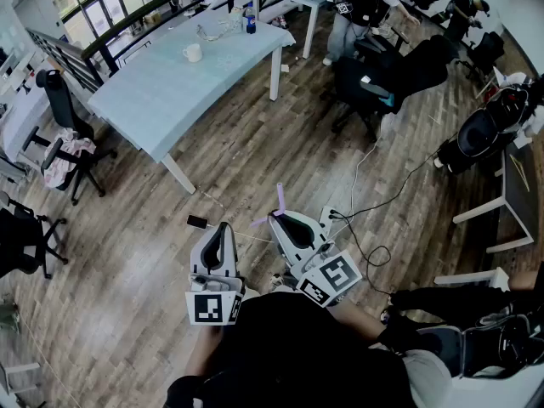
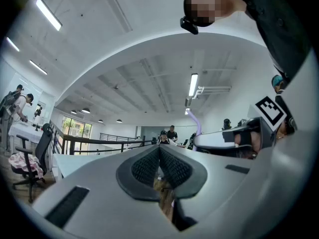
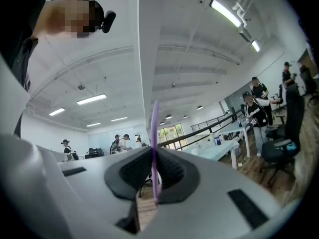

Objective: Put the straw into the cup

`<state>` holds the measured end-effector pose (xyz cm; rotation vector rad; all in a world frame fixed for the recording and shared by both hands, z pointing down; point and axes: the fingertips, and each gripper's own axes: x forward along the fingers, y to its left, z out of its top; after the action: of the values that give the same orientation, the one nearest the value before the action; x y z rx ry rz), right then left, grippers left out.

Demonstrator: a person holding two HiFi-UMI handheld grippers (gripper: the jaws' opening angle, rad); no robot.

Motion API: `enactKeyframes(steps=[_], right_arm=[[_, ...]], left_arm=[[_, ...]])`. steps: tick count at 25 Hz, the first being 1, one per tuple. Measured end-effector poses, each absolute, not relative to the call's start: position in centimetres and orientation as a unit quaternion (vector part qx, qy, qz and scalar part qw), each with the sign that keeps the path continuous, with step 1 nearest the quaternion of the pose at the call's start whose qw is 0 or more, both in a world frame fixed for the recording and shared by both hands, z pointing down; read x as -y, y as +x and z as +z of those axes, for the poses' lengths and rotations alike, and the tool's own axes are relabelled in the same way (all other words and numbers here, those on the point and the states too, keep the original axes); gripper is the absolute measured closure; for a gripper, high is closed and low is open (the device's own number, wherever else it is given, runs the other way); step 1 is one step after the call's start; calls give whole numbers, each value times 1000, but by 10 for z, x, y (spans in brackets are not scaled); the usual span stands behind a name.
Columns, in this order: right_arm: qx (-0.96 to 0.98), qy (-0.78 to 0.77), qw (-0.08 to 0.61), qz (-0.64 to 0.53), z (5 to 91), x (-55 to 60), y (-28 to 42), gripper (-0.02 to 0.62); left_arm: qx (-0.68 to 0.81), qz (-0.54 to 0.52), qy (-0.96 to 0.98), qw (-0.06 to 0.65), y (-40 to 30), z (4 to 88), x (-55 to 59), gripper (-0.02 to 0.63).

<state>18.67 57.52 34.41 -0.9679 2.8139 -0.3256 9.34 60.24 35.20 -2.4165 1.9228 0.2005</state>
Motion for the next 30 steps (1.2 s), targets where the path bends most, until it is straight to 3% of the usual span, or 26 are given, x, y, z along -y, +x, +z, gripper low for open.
enactKeyframes(steps=[14,30], right_arm=[[-937,-326,60,-115,363,-562,225,561],[-943,-304,46,-126,375,-545,222,561]], left_arm=[[-626,59,-777,18,130,365,-587,593],[-639,49,-767,14,135,373,-575,594]])
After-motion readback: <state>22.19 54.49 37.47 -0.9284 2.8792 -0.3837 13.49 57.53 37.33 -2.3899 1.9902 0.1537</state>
